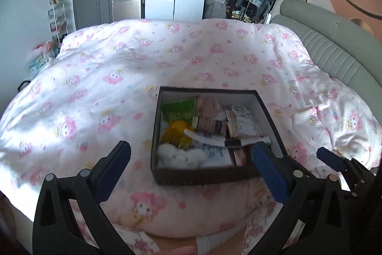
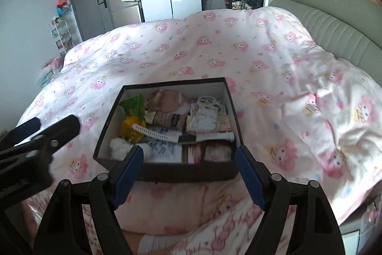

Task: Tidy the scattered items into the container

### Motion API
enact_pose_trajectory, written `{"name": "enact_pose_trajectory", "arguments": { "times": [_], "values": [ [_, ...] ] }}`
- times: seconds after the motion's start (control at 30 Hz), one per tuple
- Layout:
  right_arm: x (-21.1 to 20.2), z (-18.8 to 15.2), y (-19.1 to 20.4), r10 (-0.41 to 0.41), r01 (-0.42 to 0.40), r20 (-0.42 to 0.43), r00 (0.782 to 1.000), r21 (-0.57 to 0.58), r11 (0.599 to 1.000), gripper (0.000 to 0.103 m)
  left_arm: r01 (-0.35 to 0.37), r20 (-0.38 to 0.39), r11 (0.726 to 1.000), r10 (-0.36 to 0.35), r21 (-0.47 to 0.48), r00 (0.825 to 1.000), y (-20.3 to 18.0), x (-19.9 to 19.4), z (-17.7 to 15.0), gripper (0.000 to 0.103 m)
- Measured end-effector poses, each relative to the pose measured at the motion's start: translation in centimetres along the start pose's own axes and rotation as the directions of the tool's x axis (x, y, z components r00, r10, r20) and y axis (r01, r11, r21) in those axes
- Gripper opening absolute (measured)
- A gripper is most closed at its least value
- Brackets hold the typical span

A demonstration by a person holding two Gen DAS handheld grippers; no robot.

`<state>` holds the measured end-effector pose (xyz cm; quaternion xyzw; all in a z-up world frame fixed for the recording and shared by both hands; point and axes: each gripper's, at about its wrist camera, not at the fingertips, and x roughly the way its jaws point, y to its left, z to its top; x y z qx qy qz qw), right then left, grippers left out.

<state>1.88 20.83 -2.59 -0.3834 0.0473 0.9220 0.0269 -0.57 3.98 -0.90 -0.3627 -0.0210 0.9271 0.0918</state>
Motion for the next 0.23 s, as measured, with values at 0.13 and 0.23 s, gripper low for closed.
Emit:
{"name": "enact_pose_trajectory", "arguments": {
  "times": [0.13, 0.23],
  "values": [
    [-0.5, -1.9, 0.5, -0.015, 0.015, -0.009, 1.0, -0.01, 1.0, 0.078, -0.027, -0.013, 1.0, 0.027, 0.0, 1.0, 0.8, -0.8, -1.7, 0.103],
    [-0.2, -3.2, 1.2, -0.01, 0.009, -0.042, 0.999, -0.031, 0.999, 0.078, -0.027, -0.037, 1.0, 0.027, -0.004, 0.999, 0.5, -0.4, -2.7, 0.103]
  ]
}}
